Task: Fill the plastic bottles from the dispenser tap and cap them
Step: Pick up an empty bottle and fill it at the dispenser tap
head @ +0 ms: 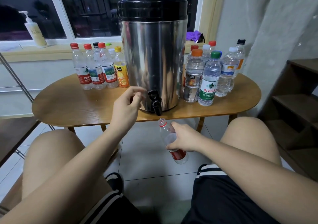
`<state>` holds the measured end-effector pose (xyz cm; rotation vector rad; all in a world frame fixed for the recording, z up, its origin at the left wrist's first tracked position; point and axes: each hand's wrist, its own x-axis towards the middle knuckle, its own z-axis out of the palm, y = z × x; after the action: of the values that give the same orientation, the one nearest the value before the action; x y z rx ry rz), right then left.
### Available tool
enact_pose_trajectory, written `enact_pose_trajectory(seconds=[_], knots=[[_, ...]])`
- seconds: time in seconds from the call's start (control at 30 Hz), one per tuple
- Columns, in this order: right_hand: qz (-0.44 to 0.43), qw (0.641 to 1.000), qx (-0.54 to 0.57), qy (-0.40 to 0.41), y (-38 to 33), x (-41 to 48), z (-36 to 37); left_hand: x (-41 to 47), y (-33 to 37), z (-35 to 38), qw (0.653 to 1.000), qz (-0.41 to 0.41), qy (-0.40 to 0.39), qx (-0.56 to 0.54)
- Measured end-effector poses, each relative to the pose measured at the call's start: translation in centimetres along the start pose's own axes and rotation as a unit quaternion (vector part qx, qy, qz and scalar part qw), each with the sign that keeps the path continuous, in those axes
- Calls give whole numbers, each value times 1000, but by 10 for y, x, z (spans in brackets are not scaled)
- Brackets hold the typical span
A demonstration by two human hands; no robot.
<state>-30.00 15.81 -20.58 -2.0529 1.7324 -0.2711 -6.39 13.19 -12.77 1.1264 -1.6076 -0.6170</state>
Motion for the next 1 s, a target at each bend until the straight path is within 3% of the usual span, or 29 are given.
enact_pose_trajectory(seconds=[0.17,0.33,0.57,1.0], knots=[[8,1000,20,3,3,4,1,1,10,18,993,117,17,28],[6,1000,27,12,1,6,5,-3,11,22,981,165,-9,103],[13,998,38,39,-1,14,15,-3,13,21,964,188,-7,189],[39,991,122,37,-3,25,37,-12,13,10,946,244,7,212]])
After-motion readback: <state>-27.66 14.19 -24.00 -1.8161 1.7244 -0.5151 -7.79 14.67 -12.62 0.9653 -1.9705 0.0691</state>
